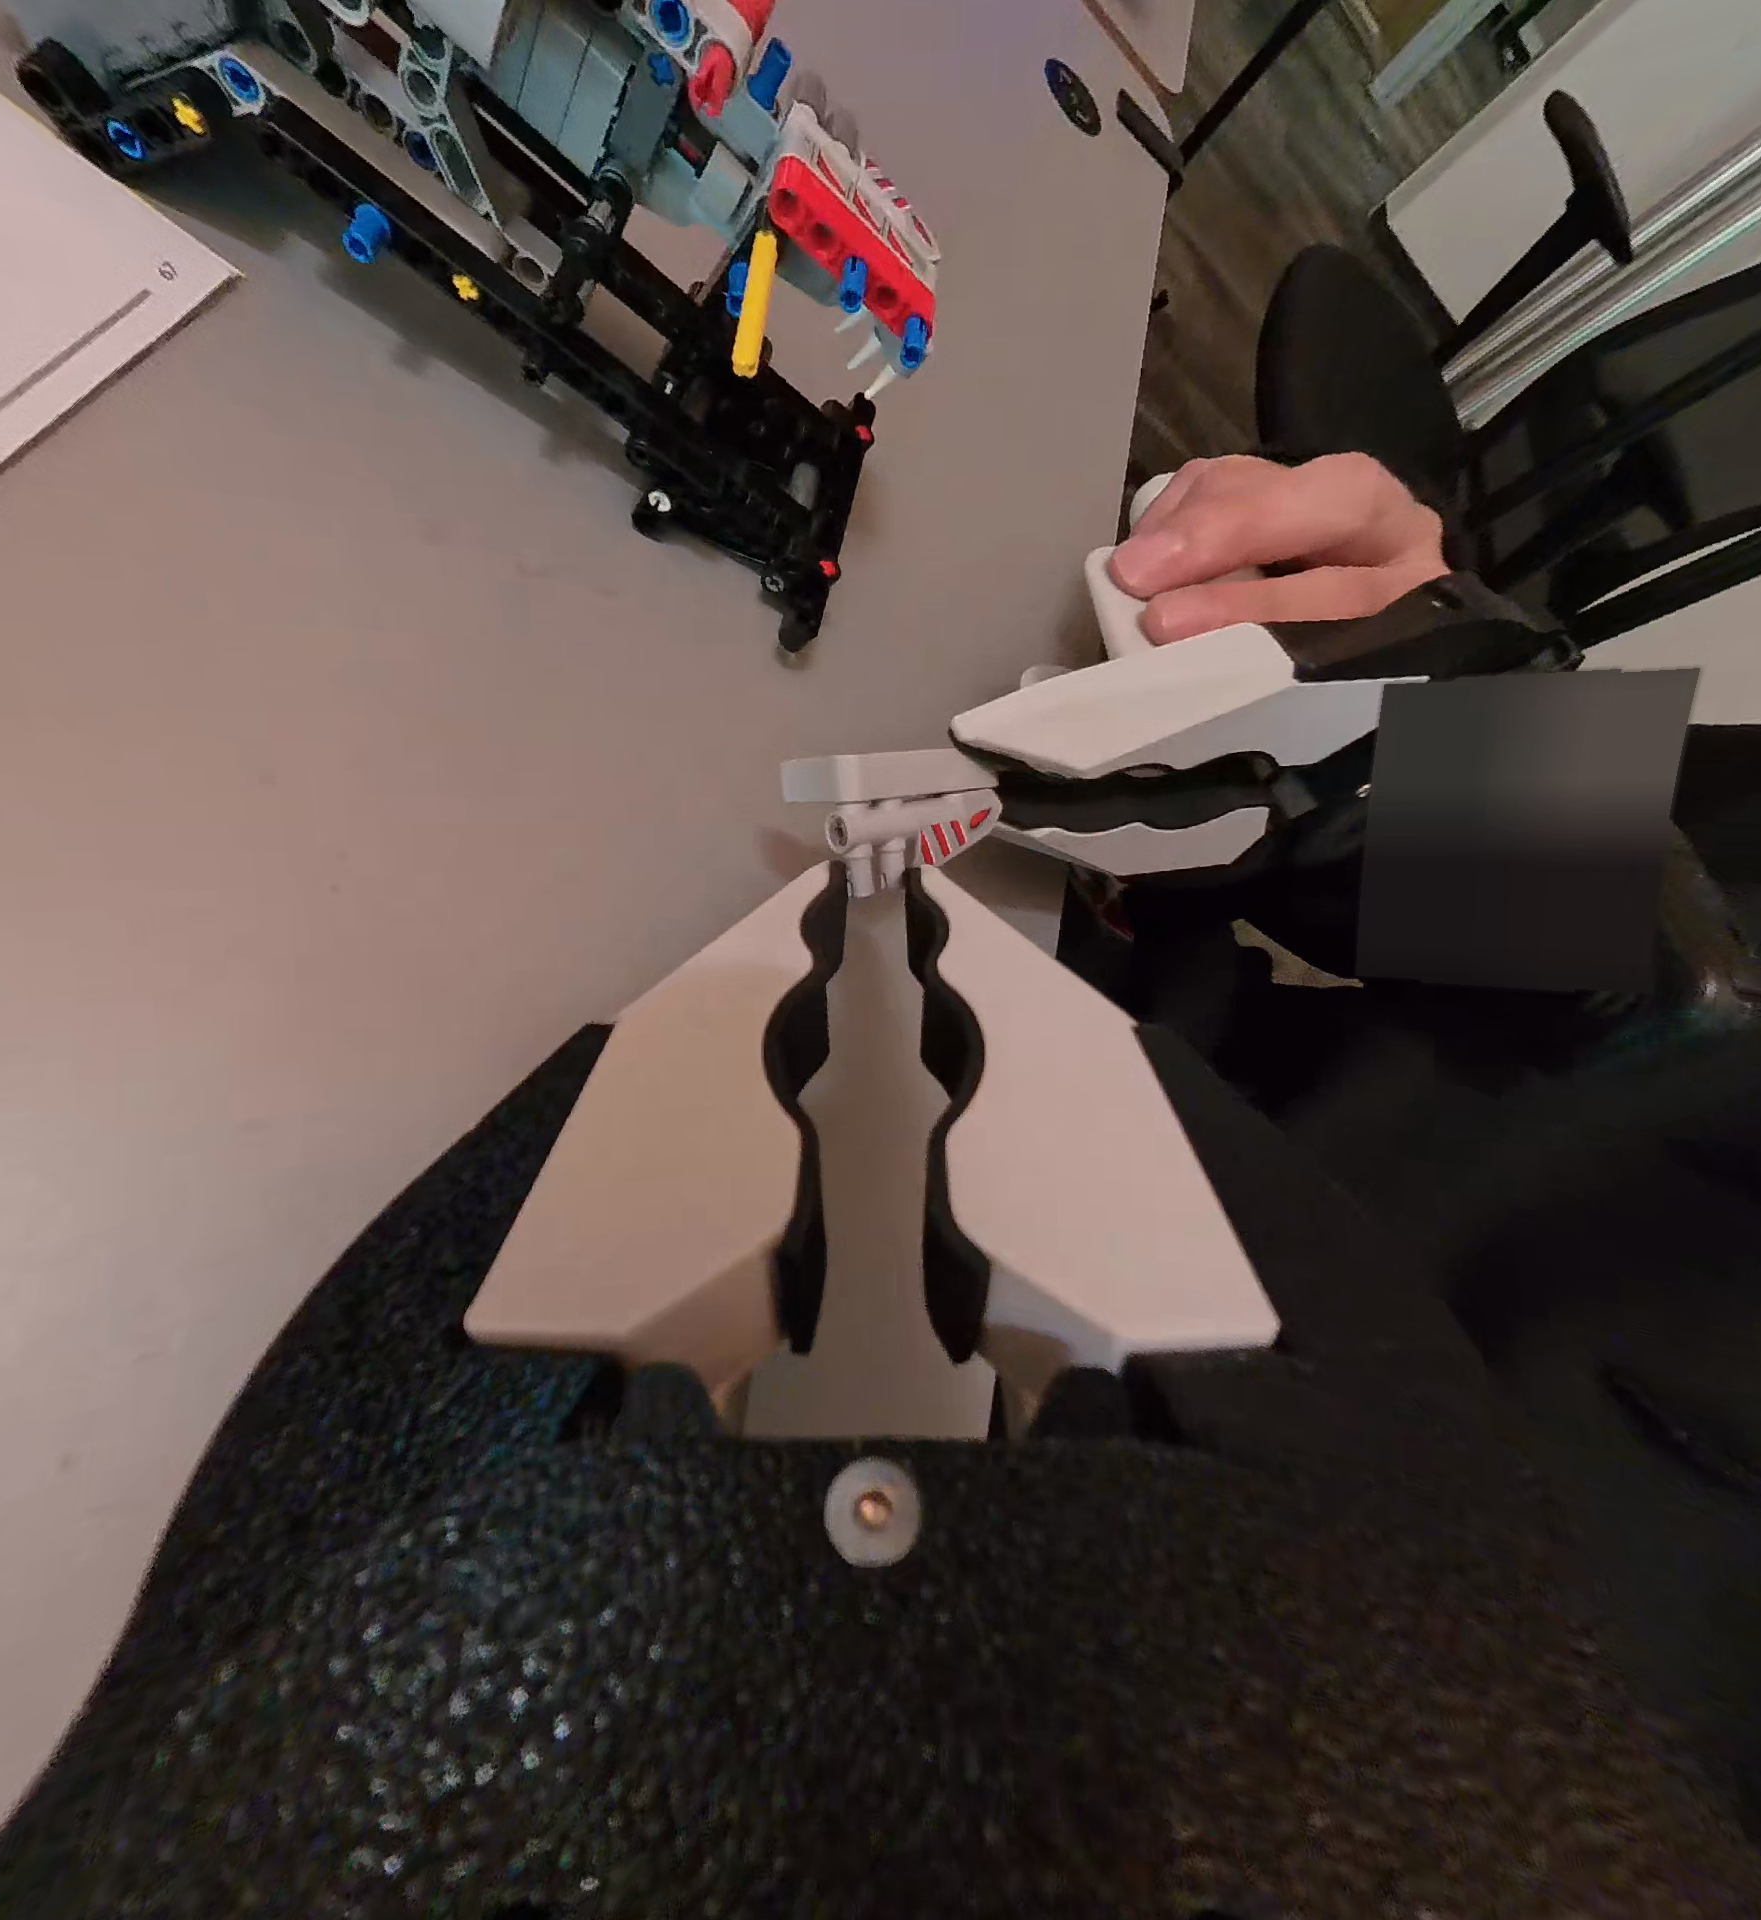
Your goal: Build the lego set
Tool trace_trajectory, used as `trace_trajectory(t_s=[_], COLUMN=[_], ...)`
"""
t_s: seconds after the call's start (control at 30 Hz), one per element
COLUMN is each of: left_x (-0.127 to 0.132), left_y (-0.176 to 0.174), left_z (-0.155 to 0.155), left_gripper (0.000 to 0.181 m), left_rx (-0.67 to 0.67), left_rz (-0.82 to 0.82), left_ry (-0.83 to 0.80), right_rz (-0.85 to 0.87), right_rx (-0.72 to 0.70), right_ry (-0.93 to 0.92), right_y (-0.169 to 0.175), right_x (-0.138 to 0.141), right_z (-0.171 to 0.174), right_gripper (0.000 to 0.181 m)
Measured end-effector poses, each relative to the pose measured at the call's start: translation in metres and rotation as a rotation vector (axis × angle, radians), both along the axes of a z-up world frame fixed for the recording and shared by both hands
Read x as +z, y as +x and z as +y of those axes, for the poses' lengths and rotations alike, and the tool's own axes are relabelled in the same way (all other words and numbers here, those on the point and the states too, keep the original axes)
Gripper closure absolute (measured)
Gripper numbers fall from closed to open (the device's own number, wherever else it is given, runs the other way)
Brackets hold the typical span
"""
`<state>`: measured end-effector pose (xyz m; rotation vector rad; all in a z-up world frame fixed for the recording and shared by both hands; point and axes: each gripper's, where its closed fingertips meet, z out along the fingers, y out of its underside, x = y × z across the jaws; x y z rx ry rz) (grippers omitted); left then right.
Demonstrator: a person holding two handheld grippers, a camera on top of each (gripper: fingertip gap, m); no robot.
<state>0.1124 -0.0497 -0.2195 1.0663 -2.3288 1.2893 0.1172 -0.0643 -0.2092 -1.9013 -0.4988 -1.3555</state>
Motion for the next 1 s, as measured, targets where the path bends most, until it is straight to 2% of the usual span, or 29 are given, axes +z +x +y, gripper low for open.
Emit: trace_trajectory(t_s=[0.07,0.13,0.27,0.33,0.43,0.57,0.6,0.67,0.77,0.9,1.0], left_x=[0.000,0.000,0.007,0.003,-0.004,0.006,0.007,0.013,0.028,0.024,0.021], left_y=[0.002,0.008,0.017,0.014,0.012,0.015,0.015,0.017,0.011,0.004,0.006], left_z=[-0.001,0.000,0.003,0.005,0.007,0.006,0.005,0.005,-0.001,-0.004,-0.007], left_gripper=[0.172,0.167,0.156,0.152,0.141,0.137,0.138,0.152,0.158,0.164,0.175], left_rx=[-0.010,-0.014,-0.017,-0.025,0.065,0.223,0.236,0.257,0.184,-0.014,-0.073], left_rz=[-0.048,-0.164,-0.592,-0.714,-0.667,-0.563,-0.554,-0.600,-0.841,-1.220,-1.381], left_ry=[0.006,0.038,0.142,0.218,0.233,0.068,0.044,0.017,0.061,0.381,0.529], right_rz=[0.008,0.032,0.124,0.144,0.152,0.138,0.140,0.169,0.222,0.372,0.417], right_rx=[-0.023,-0.044,-0.108,-0.158,-0.188,-0.179,-0.183,-0.177,-0.205,-0.197,-0.182], right_ry=[0.012,0.031,0.079,0.135,0.189,0.190,0.201,0.201,0.201,0.266,0.295], right_y=[0.003,0.005,0.011,0.016,0.019,0.016,0.016,0.014,0.017,0.016,0.014], right_x=[0.000,-0.002,-0.006,-0.002,0.003,0.001,0.002,0.000,-0.003,-0.002,0.002], right_z=[-0.001,-0.001,-0.001,-0.002,-0.001,0.004,0.004,0.005,0.002,0.002,0.004], right_gripper=[0.172,0.172,0.172,0.172,0.172,0.172,0.172,0.172,0.172,0.172,0.172])
